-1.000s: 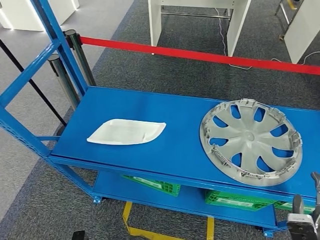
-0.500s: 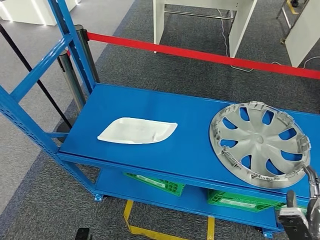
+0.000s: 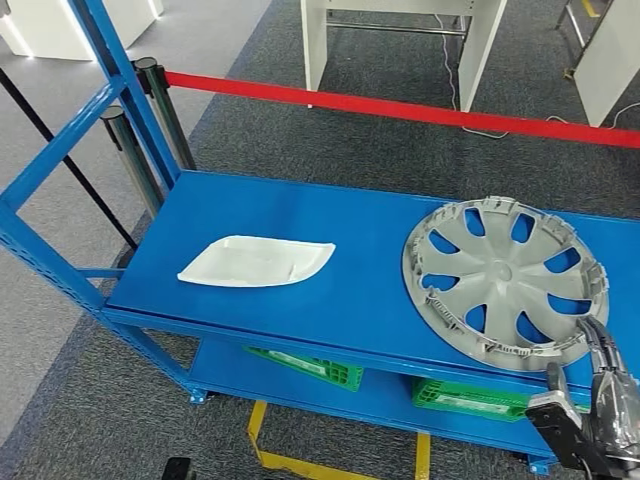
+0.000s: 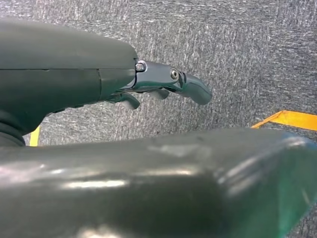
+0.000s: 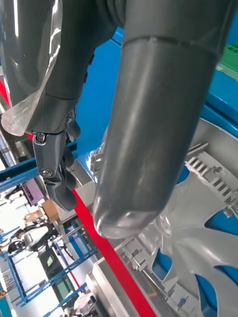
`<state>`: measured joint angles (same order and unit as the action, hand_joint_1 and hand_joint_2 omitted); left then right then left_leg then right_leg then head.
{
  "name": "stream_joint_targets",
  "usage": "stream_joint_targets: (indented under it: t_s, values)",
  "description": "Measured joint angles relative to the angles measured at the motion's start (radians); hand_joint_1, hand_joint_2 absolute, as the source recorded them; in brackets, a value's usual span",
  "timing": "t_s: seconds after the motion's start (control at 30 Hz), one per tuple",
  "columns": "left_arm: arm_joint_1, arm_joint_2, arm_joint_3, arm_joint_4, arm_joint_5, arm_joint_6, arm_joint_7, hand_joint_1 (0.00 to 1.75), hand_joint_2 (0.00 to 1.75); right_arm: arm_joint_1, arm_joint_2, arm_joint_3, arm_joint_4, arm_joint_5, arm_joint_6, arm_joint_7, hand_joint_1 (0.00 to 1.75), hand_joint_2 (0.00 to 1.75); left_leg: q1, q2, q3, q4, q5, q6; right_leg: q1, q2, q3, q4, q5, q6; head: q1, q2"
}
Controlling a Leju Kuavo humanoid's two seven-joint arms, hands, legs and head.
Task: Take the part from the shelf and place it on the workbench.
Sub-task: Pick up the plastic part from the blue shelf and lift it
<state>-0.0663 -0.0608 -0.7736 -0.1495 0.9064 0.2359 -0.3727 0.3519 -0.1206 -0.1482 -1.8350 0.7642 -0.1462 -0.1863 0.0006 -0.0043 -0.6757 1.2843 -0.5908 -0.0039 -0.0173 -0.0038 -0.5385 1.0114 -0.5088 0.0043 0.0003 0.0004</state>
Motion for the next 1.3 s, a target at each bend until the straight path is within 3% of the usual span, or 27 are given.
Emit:
stream_joint_targets:
  t_s: [0.07,0.13,0.27,0.33,0.4,0.43,0.47,0.5,0.6,0.67,0.8,0.83,0.9,0.97,1.0,1.03,1.07,1.13,1.17,1.3]
  values:
    - [-0.001,0.0,-0.004,0.0,0.0,-0.001,0.002,0.0,0.0,-0.019,-0.034,0.022,0.024,0.027,-0.001,0.032,0.0,0.0,-0.001,0.0,0.067,-0.141,0.073,0.009,0.002,0.002,0.003,0.001,-0.002,0.003,0.0,0.0]
    - [-0.004,-0.002,-0.009,0.0,0.0,-0.004,0.005,0.0,0.0,-0.047,-0.074,0.044,0.066,0.051,0.009,0.062,0.0,0.0,-0.004,0.0,0.11,-0.241,0.102,0.017,0.005,0.003,-0.001,0.002,-0.002,0.011,0.001,0.0]
    - [-0.005,-0.006,-0.02,0.0,-0.002,-0.02,0.013,0.0,0.0,-0.107,-0.137,0.078,0.168,0.084,0.023,0.091,0.0,1.75,-0.004,0.0,0.112,-0.267,0.106,0.036,0.002,0.002,-0.012,0.004,-0.005,0.034,0.002,0.0]
    - [-0.006,-0.007,-0.026,0.0,-0.005,-0.028,0.015,0.0,0.0,-0.137,-0.163,0.09,0.218,0.107,0.024,0.098,0.0,1.75,-0.001,0.001,0.113,-0.275,0.112,0.047,0.001,0.003,-0.046,0.07,-0.045,0.041,0.005,0.0]
    - [-0.008,-0.007,-0.035,0.0,-0.011,-0.039,0.02,0.0,0.0,-0.163,-0.191,0.103,0.266,0.138,0.032,0.107,0.0,1.75,-0.003,0.001,0.112,-0.275,0.113,0.051,0.001,0.003,-0.113,0.208,-0.106,0.046,0.007,0.0]
    - [-0.007,-0.007,-0.04,0.0,-0.016,-0.048,0.025,0.0,0.0,-0.172,-0.205,0.111,0.286,0.154,0.038,0.11,0.0,1.75,-0.005,0.001,0.111,-0.275,0.113,0.052,0.0,0.003,-0.143,0.265,-0.122,0.047,0.007,0.0]
    - [-0.006,-0.007,-0.046,0.0,-0.021,-0.058,0.031,0.0,0.0,-0.18,-0.221,0.122,0.304,0.171,0.046,0.113,0.0,1.75,-0.005,0.001,0.111,-0.274,0.113,0.052,0.0,0.003,-0.159,0.292,-0.121,0.048,0.007,0.0]
    - [-0.006,-0.007,-0.053,0.0,-0.027,-0.066,0.038,0.0,0.0,-0.19,-0.236,0.132,0.317,0.186,0.053,0.114,0.0,1.75,-0.006,0.001,0.112,-0.274,0.112,0.052,0.0,0.003,-0.154,0.275,-0.098,0.048,0.007,0.0]
    - [-0.006,-0.007,-0.069,0.0,-0.033,-0.08,0.052,0.0,0.0,-0.227,-0.279,0.155,0.343,0.218,0.066,0.12,0.0,1.75,-0.008,0.0,0.113,-0.269,0.108,0.048,-0.001,0.003,-0.062,0.074,0.002,0.046,0.007,0.0]
    - [-0.006,-0.007,-0.076,0.0,-0.034,-0.083,0.054,0.0,0.0,-0.247,-0.299,0.167,0.355,0.228,0.07,0.124,0.0,1.75,-0.011,0.0,0.109,-0.266,0.108,0.039,0.001,0.005,-0.026,0.004,0.017,0.04,0.006,0.0]
    - [-0.004,-0.006,-0.102,0.0,-0.074,-0.107,0.07,0.0,0.0,-0.286,-0.332,0.201,0.385,0.276,0.094,0.125,0.0,1.75,-0.011,0.0,0.1,-0.244,0.093,0.022,-0.001,0.006,-0.023,-0.001,0.02,0.02,0.004,0.0]
    - [-0.004,-0.005,-0.115,0.0,-0.092,-0.117,0.078,0.0,0.0,-0.308,-0.341,0.215,0.4,0.291,0.105,0.122,0.0,1.75,-0.01,0.0,0.086,-0.209,0.071,0.016,-0.003,0.006,-0.022,-0.003,0.022,0.014,0.003,0.0]
    - [-0.005,-0.003,-0.144,0.0,-0.118,-0.133,0.093,0.0,0.0,-0.365,-0.359,0.252,0.448,0.317,0.123,0.111,0.0,1.75,-0.007,0.0,0.029,-0.083,0.011,0.008,-0.002,0.007,-0.022,-0.003,0.022,0.005,0.0,0.0]
    - [-0.005,-0.001,-0.166,0.0,-0.127,-0.141,0.104,0.0,0.0,-0.421,-0.369,0.29,0.503,0.335,0.129,0.1,0.0,1.75,-0.005,0.0,-0.017,0.013,-0.017,0.006,-0.001,0.008,-0.022,-0.003,0.023,0.003,0.0,0.0]
    - [-0.004,0.0,-0.174,0.0,-0.128,-0.143,0.106,0.0,0.0,-0.447,-0.373,0.306,0.529,0.34,0.13,0.093,0.0,1.75,-0.005,0.0,-0.016,0.01,-0.003,0.007,0.0,0.009,-0.021,-0.003,0.023,0.003,0.0,0.0]
    - [-0.004,0.0,-0.181,0.0,-0.128,-0.145,0.107,0.0,0.0,-0.471,-0.375,0.321,0.552,0.342,0.131,0.088,0.0,1.75,-0.005,0.0,0.005,-0.033,0.027,0.01,0.0,0.009,-0.019,-0.003,0.023,0.003,0.0,0.0]
    - [-0.004,0.001,-0.187,0.0,-0.129,-0.146,0.107,0.0,0.0,-0.493,-0.378,0.336,0.573,0.343,0.133,0.082,0.0,1.75,-0.006,0.001,0.038,-0.1,0.063,0.014,0.0,0.01,-0.018,-0.003,0.023,0.004,0.0,0.0]
    - [-0.007,0.003,-0.196,0.0,-0.129,-0.148,0.108,0.0,0.0,-0.529,-0.383,0.361,0.609,0.341,0.138,0.076,0.0,1.75,-0.008,0.001,0.099,-0.226,0.105,0.022,0.004,0.01,-0.017,-0.001,0.023,0.009,0.001,0.0]
    - [-0.008,0.003,-0.2,0.0,-0.129,-0.148,0.108,0.0,0.0,-0.542,-0.386,0.372,0.624,0.34,0.139,0.075,0.0,1.75,-0.009,0.001,0.112,-0.256,0.11,0.026,0.005,0.01,-0.018,-0.002,0.023,0.014,0.001,0.0]
    - [-0.008,0.006,-0.21,0.0,-0.13,-0.149,0.108,0.0,0.0,-0.569,-0.397,0.396,0.659,0.338,0.14,0.074,0.0,1.75,-0.007,0.001,0.114,-0.278,0.121,0.044,0.005,0.009,-0.027,0.003,0.017,0.036,0.004,0.0]
